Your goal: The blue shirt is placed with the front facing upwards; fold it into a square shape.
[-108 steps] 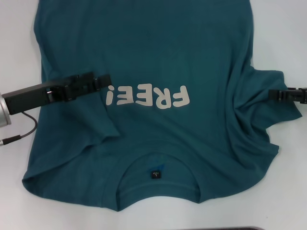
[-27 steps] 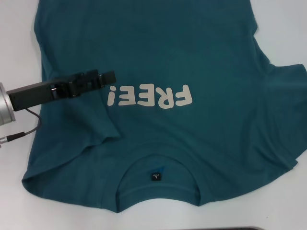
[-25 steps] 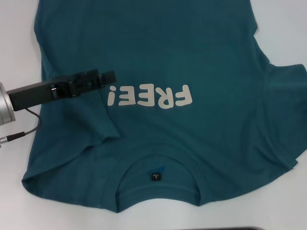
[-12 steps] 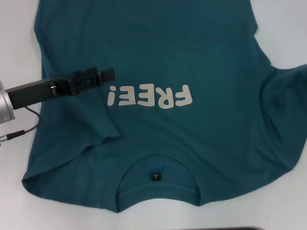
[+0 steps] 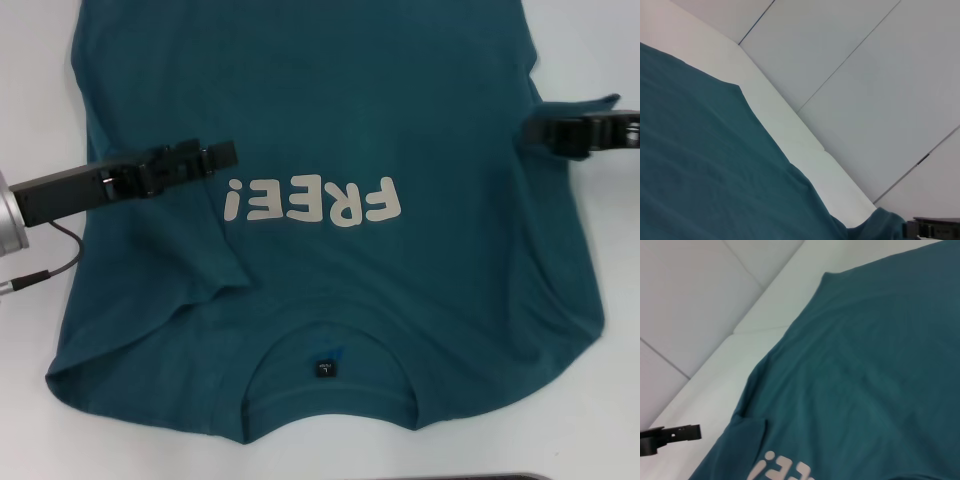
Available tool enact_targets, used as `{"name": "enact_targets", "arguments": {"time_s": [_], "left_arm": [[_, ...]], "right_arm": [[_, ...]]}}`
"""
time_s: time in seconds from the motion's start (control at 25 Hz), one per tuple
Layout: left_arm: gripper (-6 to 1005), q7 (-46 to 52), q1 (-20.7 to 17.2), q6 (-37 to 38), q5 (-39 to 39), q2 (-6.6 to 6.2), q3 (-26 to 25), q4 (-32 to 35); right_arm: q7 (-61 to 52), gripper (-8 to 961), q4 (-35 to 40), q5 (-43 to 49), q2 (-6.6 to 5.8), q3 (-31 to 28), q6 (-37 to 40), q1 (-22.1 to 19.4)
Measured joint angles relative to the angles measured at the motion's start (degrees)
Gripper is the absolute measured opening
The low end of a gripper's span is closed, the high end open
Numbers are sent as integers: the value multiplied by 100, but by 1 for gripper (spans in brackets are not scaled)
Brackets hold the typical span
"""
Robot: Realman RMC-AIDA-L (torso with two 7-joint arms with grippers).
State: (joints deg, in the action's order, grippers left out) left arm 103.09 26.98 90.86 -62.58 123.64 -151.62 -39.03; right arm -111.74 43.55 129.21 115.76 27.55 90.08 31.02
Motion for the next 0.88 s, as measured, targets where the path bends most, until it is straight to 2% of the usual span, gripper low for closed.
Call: {"name": "enact_targets", "arguments": {"time_s": [0.24,0.48,0.72,0.88], "left_arm": [[903,-1,6,-139,0,-5,30,0],[904,3,9,-144,0,-7,36,0],[904,9,10,-142,0,-2,26,0],[903,12,9,-141,0,0,34,0]], "right_arm": [[-3,13,-368,6,137,518,-626,427],[-18,13,-531,23,154,1066,-808,585],[-112,197,-497,-5,60,1041,-726,498],[-154,387,-475,-29,-10,894,-702,359]]}}
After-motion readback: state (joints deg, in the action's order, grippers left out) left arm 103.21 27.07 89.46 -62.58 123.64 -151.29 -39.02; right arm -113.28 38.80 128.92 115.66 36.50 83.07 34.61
